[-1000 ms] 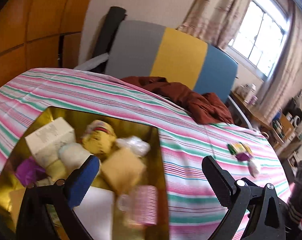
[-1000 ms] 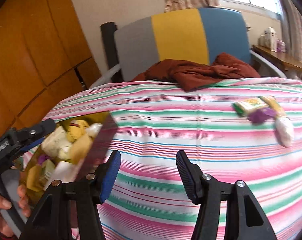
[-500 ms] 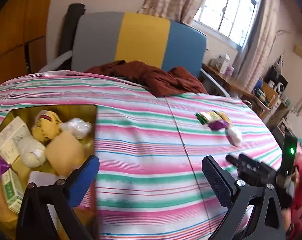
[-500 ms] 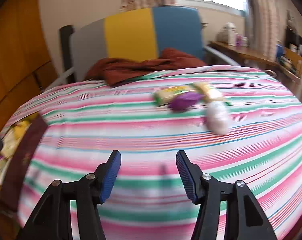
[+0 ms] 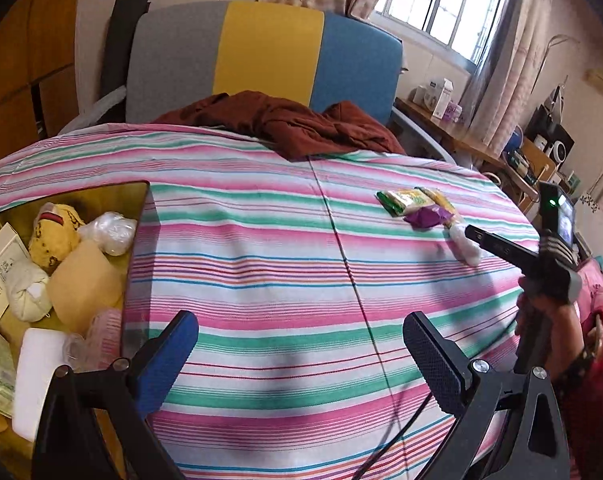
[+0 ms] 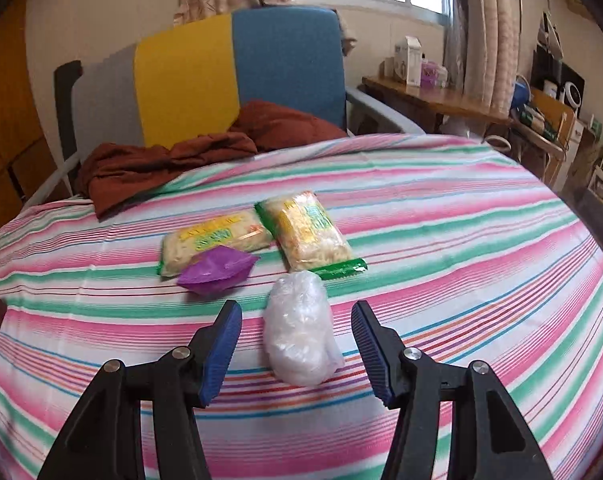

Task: Organize objects
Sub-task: 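Grasp the second clear plastic bag with the right tool while the left tool grasps the purple packet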

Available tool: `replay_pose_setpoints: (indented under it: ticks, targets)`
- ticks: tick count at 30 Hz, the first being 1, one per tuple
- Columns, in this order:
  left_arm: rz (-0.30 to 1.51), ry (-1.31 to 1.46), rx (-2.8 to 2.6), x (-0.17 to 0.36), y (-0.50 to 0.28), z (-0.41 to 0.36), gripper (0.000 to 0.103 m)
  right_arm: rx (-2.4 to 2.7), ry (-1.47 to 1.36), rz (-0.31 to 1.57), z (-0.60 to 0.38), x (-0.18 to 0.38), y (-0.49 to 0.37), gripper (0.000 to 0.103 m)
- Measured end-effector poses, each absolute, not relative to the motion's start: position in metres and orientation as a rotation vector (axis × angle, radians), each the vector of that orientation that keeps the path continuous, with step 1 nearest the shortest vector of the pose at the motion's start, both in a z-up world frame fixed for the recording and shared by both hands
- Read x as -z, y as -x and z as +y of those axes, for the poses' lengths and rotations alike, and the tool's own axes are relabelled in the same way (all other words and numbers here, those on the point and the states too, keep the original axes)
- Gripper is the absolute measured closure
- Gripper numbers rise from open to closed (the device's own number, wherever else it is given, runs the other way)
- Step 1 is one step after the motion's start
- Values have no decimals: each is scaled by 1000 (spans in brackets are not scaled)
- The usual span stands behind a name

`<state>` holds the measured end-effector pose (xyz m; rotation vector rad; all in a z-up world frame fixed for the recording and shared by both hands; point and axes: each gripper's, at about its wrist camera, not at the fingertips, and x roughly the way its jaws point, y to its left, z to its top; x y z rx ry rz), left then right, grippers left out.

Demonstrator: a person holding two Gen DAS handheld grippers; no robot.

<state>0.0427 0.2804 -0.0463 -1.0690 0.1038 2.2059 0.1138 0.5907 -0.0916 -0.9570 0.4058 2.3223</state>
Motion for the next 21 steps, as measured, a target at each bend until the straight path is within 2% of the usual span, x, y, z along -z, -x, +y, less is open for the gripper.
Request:
replay_pose_setpoints:
  ticks: [5,21]
  targets:
    - [132,1080,-2199,51,-42,291,0,-2328,999,453,597,105,-106,64]
    - [277,1021,-2124,54,-28,413,0,-2222,900,424,594,100,-161,67]
